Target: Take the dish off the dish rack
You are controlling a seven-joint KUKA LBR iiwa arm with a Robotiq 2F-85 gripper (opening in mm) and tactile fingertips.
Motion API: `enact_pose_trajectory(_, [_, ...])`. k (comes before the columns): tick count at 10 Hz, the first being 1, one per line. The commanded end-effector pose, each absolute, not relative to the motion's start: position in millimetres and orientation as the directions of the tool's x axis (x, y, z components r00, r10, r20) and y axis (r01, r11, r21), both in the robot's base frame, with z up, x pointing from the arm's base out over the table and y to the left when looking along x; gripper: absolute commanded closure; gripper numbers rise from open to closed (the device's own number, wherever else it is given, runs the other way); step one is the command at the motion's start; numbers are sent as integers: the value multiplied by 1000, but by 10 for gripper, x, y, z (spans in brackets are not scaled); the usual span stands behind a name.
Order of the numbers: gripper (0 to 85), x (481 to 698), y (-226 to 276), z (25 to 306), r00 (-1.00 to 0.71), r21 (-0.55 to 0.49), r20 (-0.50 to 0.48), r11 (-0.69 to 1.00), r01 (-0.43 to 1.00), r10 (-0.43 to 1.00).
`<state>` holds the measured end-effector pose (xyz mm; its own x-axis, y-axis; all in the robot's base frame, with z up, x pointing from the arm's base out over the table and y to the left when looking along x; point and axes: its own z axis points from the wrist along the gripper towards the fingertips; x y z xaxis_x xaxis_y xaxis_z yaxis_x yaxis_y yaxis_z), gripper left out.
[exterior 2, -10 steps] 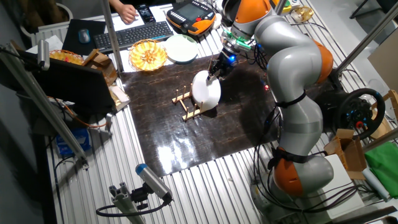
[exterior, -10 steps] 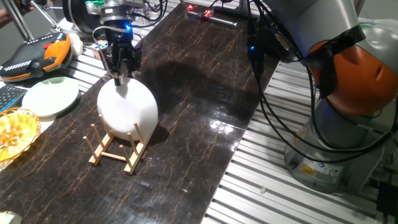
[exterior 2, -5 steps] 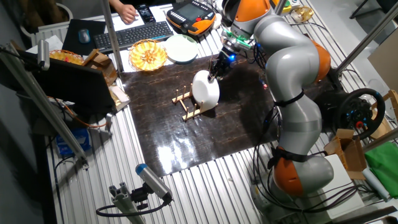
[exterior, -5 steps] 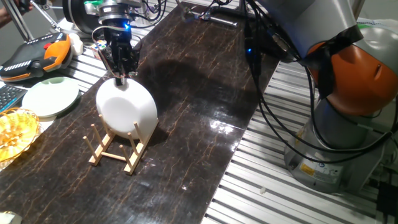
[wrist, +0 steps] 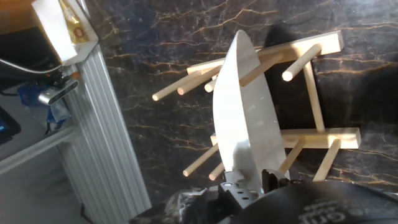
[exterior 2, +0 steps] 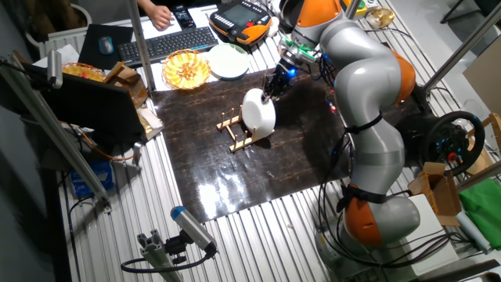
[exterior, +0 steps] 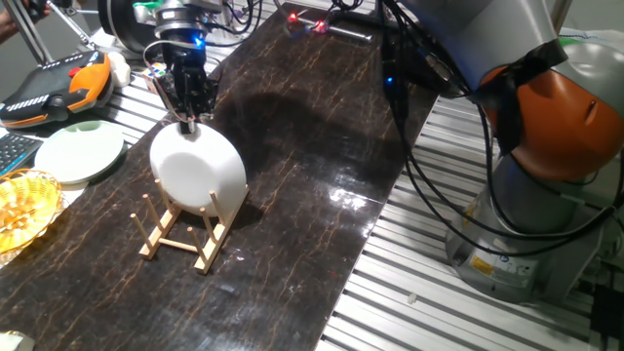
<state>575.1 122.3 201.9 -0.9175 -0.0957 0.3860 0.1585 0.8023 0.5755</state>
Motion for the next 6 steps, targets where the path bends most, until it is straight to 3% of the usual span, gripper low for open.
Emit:
enact_pose_trajectory(1, [603,5751,1223,2020,-915,579,392,799,163,-98])
enact_pose_trajectory(6, [617,5766,1228,2038,-945,626,312,770,127,-97])
